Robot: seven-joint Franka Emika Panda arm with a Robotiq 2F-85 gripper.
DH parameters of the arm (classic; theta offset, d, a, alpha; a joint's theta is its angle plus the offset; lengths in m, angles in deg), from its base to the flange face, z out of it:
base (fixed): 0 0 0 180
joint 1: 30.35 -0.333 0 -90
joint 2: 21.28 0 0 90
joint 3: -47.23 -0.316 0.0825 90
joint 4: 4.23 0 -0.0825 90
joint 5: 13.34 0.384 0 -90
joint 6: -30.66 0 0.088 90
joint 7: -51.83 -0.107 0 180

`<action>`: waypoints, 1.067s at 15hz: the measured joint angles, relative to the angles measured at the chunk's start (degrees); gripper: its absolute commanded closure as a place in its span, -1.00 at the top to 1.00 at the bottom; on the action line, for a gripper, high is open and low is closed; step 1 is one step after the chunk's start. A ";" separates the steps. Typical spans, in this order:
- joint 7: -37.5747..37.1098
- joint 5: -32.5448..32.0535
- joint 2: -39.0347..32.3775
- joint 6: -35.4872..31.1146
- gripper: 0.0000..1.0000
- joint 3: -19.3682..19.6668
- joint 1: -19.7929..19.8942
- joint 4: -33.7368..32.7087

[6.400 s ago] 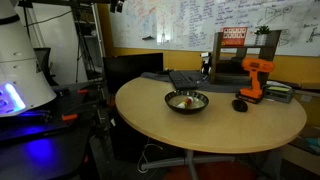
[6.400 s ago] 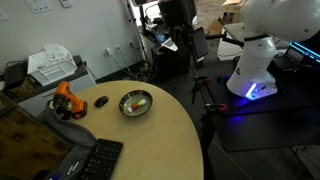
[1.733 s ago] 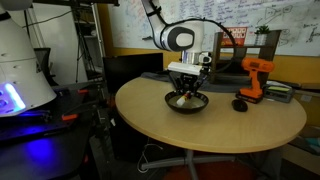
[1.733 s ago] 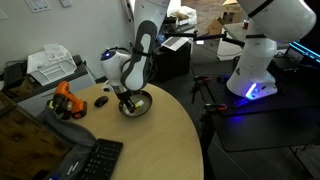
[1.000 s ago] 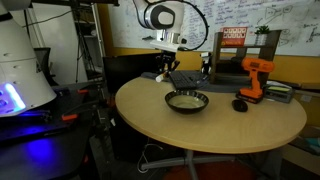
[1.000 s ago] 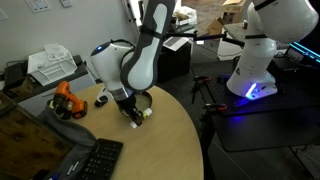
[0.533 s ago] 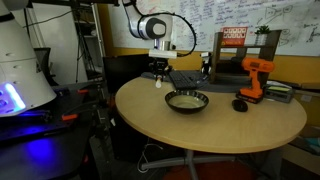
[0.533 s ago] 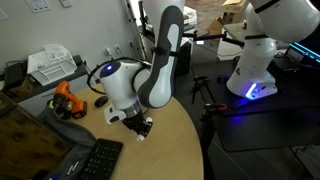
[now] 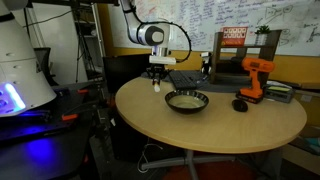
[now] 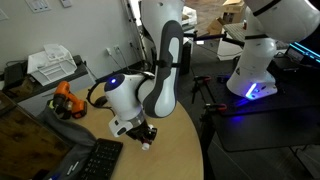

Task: Pick up the object from the bowl and put it on the table

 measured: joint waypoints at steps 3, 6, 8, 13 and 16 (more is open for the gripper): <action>0.19 0.61 -0.35 0.00 -0.83 -0.11 1.31 1.15; 1.27 0.61 -0.33 -0.15 -0.83 -0.23 3.16 3.38; 1.67 0.61 -0.35 -0.91 0.09 -0.55 3.64 4.79; 1.32 0.65 0.09 -1.59 0.75 -1.21 3.98 5.64; -1.97 0.70 3.62 -1.98 1.00 -0.21 3.66 6.36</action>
